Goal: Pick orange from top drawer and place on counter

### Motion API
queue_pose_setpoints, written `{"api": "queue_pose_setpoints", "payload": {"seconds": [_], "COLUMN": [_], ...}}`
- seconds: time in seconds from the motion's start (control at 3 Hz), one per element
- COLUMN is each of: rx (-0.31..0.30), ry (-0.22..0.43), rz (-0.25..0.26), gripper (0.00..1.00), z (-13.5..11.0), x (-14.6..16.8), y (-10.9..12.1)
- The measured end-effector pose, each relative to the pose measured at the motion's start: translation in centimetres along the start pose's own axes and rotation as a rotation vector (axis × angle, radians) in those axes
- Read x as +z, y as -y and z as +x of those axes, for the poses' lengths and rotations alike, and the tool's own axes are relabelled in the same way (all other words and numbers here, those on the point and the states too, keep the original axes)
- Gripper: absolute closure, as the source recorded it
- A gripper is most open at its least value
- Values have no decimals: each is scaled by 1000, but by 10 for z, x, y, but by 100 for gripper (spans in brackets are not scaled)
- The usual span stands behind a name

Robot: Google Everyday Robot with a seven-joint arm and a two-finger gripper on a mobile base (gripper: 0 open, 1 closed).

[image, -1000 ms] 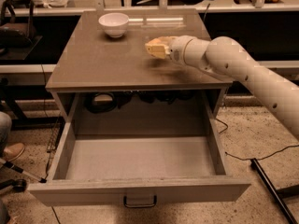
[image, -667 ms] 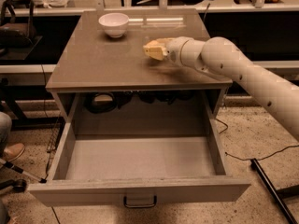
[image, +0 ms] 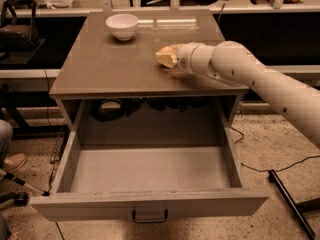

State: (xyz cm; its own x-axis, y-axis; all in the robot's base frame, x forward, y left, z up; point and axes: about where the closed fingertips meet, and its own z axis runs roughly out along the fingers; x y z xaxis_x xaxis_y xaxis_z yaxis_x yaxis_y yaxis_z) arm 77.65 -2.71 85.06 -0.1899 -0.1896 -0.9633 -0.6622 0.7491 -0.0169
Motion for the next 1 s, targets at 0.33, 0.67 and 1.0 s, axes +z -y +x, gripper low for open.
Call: {"api": "queue_pose_setpoints", "payload": {"seconds": [0.33,0.67,1.0], "rx": [-6,-6,-3], "ry": [-25,-25,8], "rz": [0,0,21], "gripper": [0,0,0], "z": [7,7,-1], "x": [2,2,-23], "y": [-2,-2,13]}}
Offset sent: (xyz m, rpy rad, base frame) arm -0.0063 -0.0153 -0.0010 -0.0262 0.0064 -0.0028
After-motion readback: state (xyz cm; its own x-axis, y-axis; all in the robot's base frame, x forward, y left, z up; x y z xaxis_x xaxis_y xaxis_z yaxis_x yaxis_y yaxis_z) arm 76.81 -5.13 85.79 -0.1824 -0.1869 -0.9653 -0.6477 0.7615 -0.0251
